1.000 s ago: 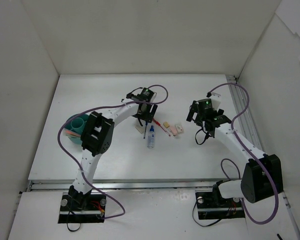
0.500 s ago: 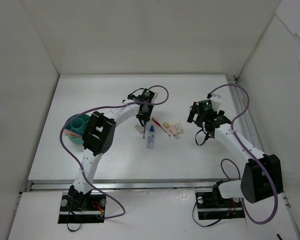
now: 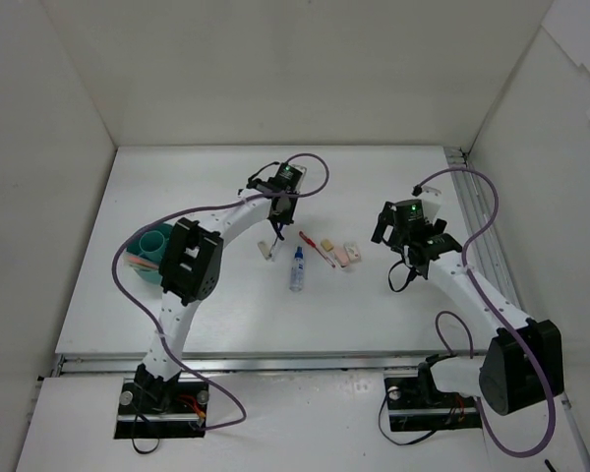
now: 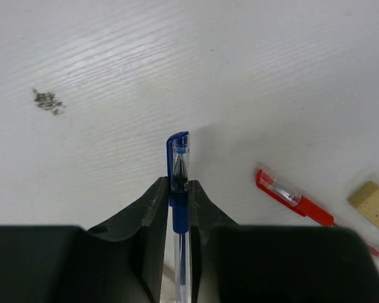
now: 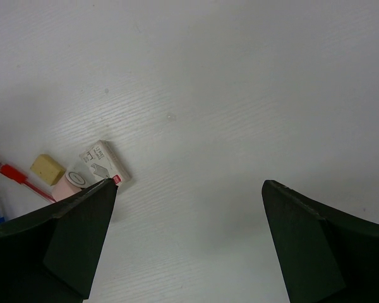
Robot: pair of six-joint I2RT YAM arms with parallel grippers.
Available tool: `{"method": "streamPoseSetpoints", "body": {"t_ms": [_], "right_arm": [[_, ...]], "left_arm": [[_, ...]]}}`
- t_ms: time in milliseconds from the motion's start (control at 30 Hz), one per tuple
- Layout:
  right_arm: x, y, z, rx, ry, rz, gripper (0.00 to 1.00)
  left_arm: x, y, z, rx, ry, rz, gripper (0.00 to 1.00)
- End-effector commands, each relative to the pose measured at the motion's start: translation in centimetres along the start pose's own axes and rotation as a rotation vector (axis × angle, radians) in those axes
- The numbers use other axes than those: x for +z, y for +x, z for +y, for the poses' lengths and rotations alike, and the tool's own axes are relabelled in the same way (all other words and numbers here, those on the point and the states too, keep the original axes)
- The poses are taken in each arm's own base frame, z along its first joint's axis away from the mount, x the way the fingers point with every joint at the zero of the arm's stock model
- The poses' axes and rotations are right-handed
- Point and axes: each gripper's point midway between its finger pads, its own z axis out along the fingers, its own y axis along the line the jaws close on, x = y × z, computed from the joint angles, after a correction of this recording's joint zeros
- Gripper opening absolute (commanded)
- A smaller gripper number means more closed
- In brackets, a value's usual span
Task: Sort the stationery into containers
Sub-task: Pick up the pen from the center of the board, then place the pen in the storage box.
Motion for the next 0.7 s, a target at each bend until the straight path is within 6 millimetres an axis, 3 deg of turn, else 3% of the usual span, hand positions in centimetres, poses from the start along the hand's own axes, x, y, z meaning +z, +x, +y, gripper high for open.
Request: {"method": "streamPoseSetpoints", "body": {"t_ms": [0, 33, 67, 100, 133, 167, 200, 233, 267, 300, 333, 367, 400, 500, 533, 567, 667], "right_arm": [[-1.2, -1.8, -0.2, 0.028, -0.011, -0.066, 0.98], [-1.3, -1.9, -0.1, 0.023, -0.016, -0.071, 0.98], [-1.3, -2.0, -0.1, 0.023, -0.017, -0.072, 0.98], [-1.3, -2.1, -0.2, 0.023, -0.016, -0.074, 0.98], [-1.4, -2.1, -0.1, 0.019, -0.017, -0.075, 0.98], [-1.4, -2.1, -0.1, 0.016, -0.023, -0.072, 0.98], [-1.3, -2.0, -0.1, 0.012, -0.023, -0.070, 0.98], [-1.3, -2.0, 0.0, 0.011, -0.024, -0.069, 0.98], [-1.3, -2.0, -0.1, 0.011, -0.023, -0.068, 0.98], [-1.2, -1.9, -0.1, 0.007, -0.023, -0.066, 0.98], [-1.3, -2.1, 0.0, 0.004, -0.026, -0.071, 0.98], [-1.3, -2.1, 0.1, 0.002, -0.030, -0.069, 0.98], [-1.3, -2.1, 0.2, -0.001, -0.033, -0.068, 0.98], [-1.3, -2.2, 0.4, -0.007, -0.043, -0.070, 0.98], [-1.3, -2.2, 0.4, -0.010, -0.045, -0.071, 0.98], [-1.3, -2.3, 0.5, -0.007, -0.050, -0.072, 0.98], [-1.4, -2.5, 0.6, -0.010, -0.060, -0.075, 0.98]], "left_arm": [[-9.5, -8.5, 3.0, -0.081, -0.022, -0.310, 0.00], [-9.5, -7.1, 4.1, -0.087, -0.047, -0.300, 0.00], [-10.8, -7.3, 4.3, -0.090, -0.042, -0.335, 0.00], [-14.4, -9.2, 5.4, -0.116, -0.038, -0.444, 0.00], [-15.5, -9.2, 6.3, -0.130, -0.057, -0.476, 0.00], [-15.5, -7.6, 7.8, -0.151, -0.088, -0.467, 0.00], [-19.2, -8.7, 8.8, -0.181, -0.091, -0.568, 0.00], [-20.2, -8.3, 9.8, -0.198, -0.109, -0.595, 0.00], [-22.4, -7.7, 11.5, -0.227, -0.131, -0.659, 0.00], [-23.5, -7.3, 12.3, -0.244, -0.144, -0.692, 0.00], [-23.0, -5.4, 13.4, -0.254, -0.173, -0.679, 0.00], [-24.1, -5.2, 14.3, -0.268, -0.195, -0.717, 0.00], [-27.1, -5.7, 15.8, -0.304, -0.223, -0.815, 0.00], [-29.2, -3.7, 19.4, -0.348, -0.334, -0.893, 0.00], [-28.6, -2.5, 20.2, -0.352, -0.364, -0.882, 0.00], [-29.9, -2.6, 20.9, -0.361, -0.380, -0.931, 0.00], [-30.6, -1.4, 23.6, -0.376, -0.456, -0.959, 0.00]]}}
